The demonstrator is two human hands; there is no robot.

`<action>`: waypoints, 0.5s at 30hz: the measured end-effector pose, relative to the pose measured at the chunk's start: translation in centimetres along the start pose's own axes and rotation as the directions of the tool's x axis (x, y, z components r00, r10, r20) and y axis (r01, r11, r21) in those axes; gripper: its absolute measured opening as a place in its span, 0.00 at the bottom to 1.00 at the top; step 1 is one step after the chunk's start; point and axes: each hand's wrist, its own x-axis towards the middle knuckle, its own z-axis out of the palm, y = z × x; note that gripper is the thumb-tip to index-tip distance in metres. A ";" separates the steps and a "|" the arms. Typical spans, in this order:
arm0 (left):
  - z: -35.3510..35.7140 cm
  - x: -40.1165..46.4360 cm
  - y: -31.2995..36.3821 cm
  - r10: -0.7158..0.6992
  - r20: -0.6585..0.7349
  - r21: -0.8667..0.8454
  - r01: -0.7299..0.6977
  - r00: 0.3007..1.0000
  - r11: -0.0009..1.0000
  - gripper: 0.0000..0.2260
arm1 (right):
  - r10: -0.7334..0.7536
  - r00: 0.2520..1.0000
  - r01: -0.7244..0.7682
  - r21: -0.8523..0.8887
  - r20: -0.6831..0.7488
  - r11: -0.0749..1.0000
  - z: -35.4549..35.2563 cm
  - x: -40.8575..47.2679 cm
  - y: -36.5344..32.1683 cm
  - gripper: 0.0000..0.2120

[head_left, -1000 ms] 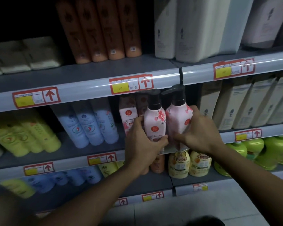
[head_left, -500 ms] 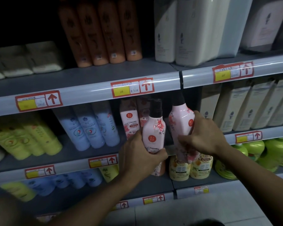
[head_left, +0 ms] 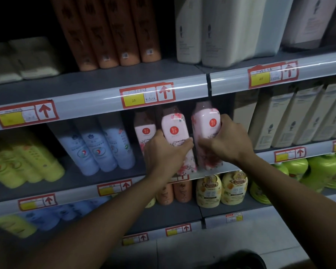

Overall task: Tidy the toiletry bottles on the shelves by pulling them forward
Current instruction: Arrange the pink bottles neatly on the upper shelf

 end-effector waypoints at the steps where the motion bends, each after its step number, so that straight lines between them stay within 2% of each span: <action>1: 0.2 0.3 0.2 0.000 -0.004 -0.008 0.000 1.000 1.000 0.18 | 0.004 1.000 -0.004 0.005 -0.002 1.000 0.1 0.2 0.0 0.43; 6: 1.4 1.8 0.4 0.046 -0.045 0.016 -0.046 0.998 0.999 0.22 | 0.035 0.999 -0.035 0.030 -0.014 0.999 1.0 1.0 0.2 0.44; 11: 3.1 2.2 -1.2 0.069 -0.067 0.009 -0.068 0.995 0.998 0.22 | 0.048 0.999 -0.044 0.178 -0.020 0.983 3.4 1.8 1.0 0.35; 15: 4.2 2.2 -2.0 0.087 -0.107 0.007 -0.087 0.990 0.996 0.25 | 0.044 0.999 -0.038 0.214 -0.025 0.976 5.0 1.8 1.5 0.32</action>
